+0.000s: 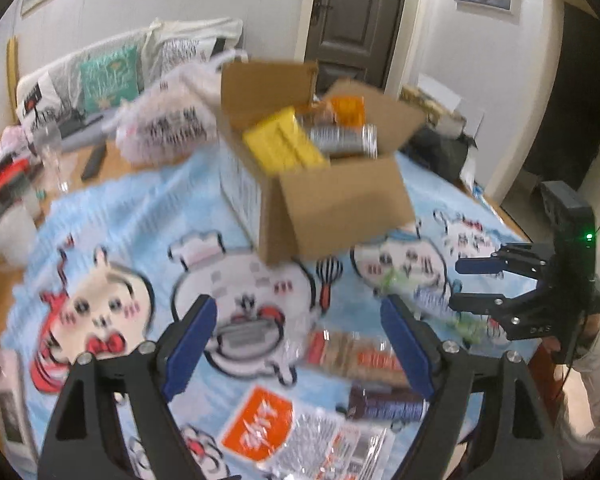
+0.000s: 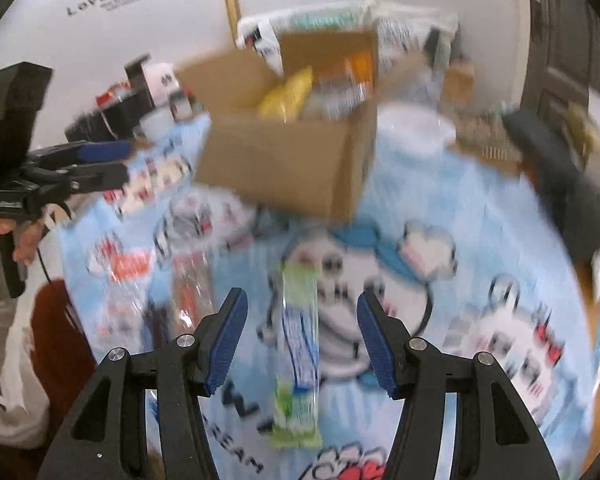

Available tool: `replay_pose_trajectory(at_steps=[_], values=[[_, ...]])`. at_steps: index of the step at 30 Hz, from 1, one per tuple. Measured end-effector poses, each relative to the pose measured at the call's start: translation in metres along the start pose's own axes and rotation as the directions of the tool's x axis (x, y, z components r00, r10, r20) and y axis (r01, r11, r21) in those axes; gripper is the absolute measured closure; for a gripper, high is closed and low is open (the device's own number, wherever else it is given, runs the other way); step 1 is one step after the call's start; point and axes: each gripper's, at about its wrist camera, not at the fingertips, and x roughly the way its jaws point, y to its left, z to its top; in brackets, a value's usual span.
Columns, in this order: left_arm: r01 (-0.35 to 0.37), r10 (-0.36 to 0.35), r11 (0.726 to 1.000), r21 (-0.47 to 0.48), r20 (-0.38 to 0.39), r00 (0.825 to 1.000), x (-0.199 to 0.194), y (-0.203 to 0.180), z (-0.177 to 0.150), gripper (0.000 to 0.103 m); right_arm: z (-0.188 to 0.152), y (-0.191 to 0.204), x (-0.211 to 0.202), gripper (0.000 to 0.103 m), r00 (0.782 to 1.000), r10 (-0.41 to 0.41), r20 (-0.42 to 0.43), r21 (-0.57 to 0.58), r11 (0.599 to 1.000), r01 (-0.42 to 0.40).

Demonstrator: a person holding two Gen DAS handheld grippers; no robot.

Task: Organize snacks
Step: 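Withdraw both grippers from the box toward the remaining snacks, then grasp the green stick snack with the right gripper while the left grasps the orange-labelled pack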

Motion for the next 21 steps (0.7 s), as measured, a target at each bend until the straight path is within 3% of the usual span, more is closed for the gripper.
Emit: replay_pose_trajectory(at_steps=[4,7,10,12,15,21], values=[[-0.013,0.013,1.000,-0.014,-0.043,0.999,0.010,0.004,-0.016,0.021,-0.024,0.000,0.021,0.051,0.998,-0.029,-0.058,-0.003,1.000,0.029],[-0.011,0.011,1.000,-0.010,-0.056,0.998,0.013,0.002,-0.017,0.021,-0.031,0.001,0.030,0.064,0.996,-0.055,-0.077,-0.017,0.998,0.053],[0.006,-0.007,1.000,-0.009,-0.061,0.998,0.017,-0.003,-0.016,0.021,-0.032,0.009,0.033,0.067,0.993,-0.085,-0.076,-0.057,0.995,0.081],[0.015,-0.016,1.000,-0.003,-0.063,0.998,0.019,-0.007,-0.016,0.021,-0.032,0.013,0.034,0.081,0.993,-0.093,-0.070,-0.076,0.993,0.088],[0.016,-0.016,1.000,-0.013,-0.064,0.998,0.017,-0.006,-0.021,0.021,-0.030,0.019,0.034,0.082,0.991,-0.115,-0.064,-0.096,0.989,0.109],[-0.001,-0.010,0.992,-0.123,-0.085,0.996,0.006,0.009,-0.053,0.021,-0.032,0.019,0.033,0.082,0.992,-0.112,-0.049,-0.088,0.990,0.108]])
